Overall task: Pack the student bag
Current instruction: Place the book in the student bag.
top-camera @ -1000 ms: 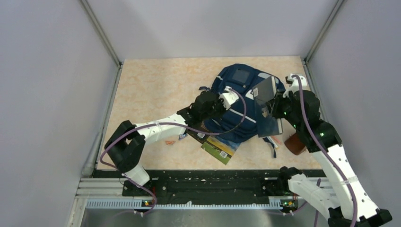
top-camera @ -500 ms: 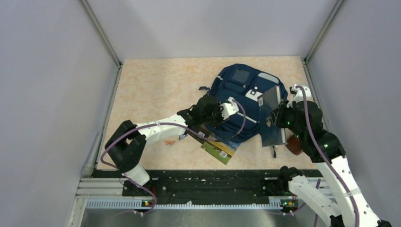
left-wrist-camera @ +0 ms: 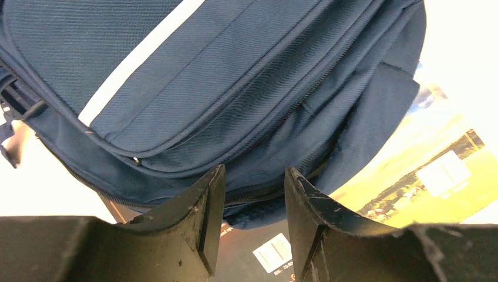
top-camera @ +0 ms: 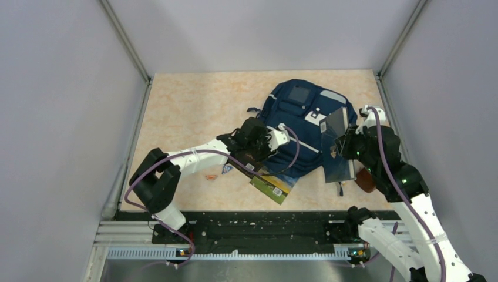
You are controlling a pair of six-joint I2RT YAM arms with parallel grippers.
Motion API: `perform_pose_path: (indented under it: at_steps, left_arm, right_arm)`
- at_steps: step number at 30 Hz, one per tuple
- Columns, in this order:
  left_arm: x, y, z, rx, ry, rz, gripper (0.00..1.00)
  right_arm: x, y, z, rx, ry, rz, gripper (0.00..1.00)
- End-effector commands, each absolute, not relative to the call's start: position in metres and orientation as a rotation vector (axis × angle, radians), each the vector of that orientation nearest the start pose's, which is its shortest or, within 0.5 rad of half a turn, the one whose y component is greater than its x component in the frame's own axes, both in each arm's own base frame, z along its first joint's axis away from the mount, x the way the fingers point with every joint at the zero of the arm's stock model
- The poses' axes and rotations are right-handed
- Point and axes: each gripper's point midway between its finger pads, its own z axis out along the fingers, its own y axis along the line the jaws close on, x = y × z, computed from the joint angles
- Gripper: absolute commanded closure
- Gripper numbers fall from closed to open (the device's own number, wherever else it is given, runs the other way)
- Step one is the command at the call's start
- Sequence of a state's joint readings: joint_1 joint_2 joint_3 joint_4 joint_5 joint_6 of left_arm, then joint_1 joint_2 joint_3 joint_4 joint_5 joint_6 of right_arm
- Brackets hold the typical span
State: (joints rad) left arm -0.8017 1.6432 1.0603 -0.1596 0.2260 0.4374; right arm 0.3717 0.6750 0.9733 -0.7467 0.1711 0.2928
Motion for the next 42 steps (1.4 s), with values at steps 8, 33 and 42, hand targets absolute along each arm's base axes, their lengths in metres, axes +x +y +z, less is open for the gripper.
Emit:
perform_pose_path:
  at_steps: [8,33,42]
  left_arm:
    - [0.270,-0.356,0.107,1.469,1.778,-0.656,0.45]
    - [0.293,-0.393,0.163,1.246,1.593,-0.763,0.98]
    - [0.307,-0.399,0.206,1.158,1.509,-0.763,1.00]
  right_arm:
    - [0.243,0.078,0.305,0.059,1.856,0.330,1.00]
    - [0.240,0.080,0.299,0.058,1.877,0.346,1.00]
    - [0.233,0.084,0.308,0.055,1.861,0.393,1.00]
